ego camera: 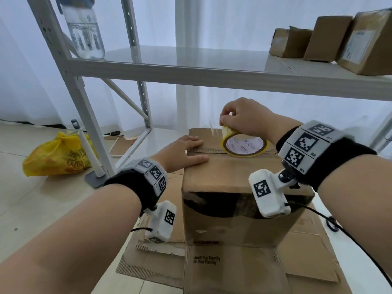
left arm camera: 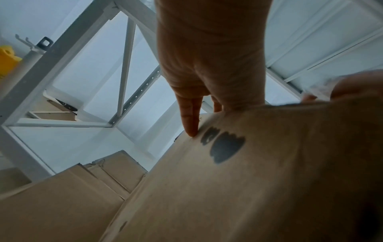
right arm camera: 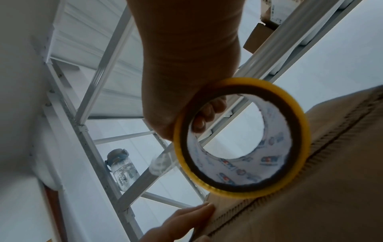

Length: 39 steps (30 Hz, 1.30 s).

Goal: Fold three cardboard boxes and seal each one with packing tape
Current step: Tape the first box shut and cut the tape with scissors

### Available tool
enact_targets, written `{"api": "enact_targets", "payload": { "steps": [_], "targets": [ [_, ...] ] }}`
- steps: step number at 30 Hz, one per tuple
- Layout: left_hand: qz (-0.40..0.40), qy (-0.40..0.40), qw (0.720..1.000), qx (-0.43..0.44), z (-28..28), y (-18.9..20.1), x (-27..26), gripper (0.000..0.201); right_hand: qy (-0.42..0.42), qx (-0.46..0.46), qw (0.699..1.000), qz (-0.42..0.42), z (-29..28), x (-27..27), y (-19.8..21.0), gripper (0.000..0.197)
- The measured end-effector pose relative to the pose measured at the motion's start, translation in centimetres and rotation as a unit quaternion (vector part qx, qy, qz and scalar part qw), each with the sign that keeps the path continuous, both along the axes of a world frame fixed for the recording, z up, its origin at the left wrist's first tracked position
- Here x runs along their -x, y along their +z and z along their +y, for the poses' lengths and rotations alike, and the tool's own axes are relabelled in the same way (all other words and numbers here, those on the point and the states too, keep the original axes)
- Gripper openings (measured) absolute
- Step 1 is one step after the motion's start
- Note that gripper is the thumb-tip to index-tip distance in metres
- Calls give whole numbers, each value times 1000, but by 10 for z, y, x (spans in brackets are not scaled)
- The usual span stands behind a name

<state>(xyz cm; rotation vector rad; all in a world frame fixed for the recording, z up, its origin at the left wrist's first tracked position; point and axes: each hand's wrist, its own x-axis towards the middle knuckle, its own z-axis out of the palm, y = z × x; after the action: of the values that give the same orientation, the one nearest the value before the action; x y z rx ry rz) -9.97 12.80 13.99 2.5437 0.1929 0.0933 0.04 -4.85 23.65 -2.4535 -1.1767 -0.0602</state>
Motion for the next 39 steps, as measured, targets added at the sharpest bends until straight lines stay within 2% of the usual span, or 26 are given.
{"api": "enact_targets", "payload": {
  "steps": [4,9,12,16,19,21,23,26,27,29,32,34,37,39],
  "targets": [
    [-19,10,999,31,-1,-4,1,67,20,65,997,-29,23,12,0,17],
    [-25,10,997,78,5,-9,3,64,26,88,995,-38,51,22,-1,20],
    [-34,7,987,160,8,-10,11,61,16,120,992,-25,61,22,-1,19],
    [-6,4,971,241,16,-3,23,50,-8,154,988,-20,72,20,-1,21],
    [19,55,930,363,20,9,25,87,-16,182,983,-33,82,22,-1,21],
    [21,96,908,408,21,17,21,95,-15,208,976,-56,89,25,-1,21],
    [10,125,899,420,21,22,17,81,-10,237,968,-79,95,28,-1,19],
    [-11,142,890,434,22,18,18,29,-9,256,960,-109,101,30,-2,19],
    [-13,146,887,437,24,16,19,17,-11,256,960,-114,102,30,-3,21],
    [-14,152,884,443,24,14,20,9,-12,256,960,-110,103,30,-3,25],
    [-35,155,869,468,20,14,21,9,6,227,972,-69,98,25,-1,23],
    [-69,147,865,475,13,15,19,14,13,149,988,-48,86,20,2,20],
    [-101,128,902,400,4,14,17,16,3,13,999,-33,61,11,1,14],
    [-118,129,920,351,1,12,16,19,10,-29,999,13,48,9,-6,17]
  ]
}}
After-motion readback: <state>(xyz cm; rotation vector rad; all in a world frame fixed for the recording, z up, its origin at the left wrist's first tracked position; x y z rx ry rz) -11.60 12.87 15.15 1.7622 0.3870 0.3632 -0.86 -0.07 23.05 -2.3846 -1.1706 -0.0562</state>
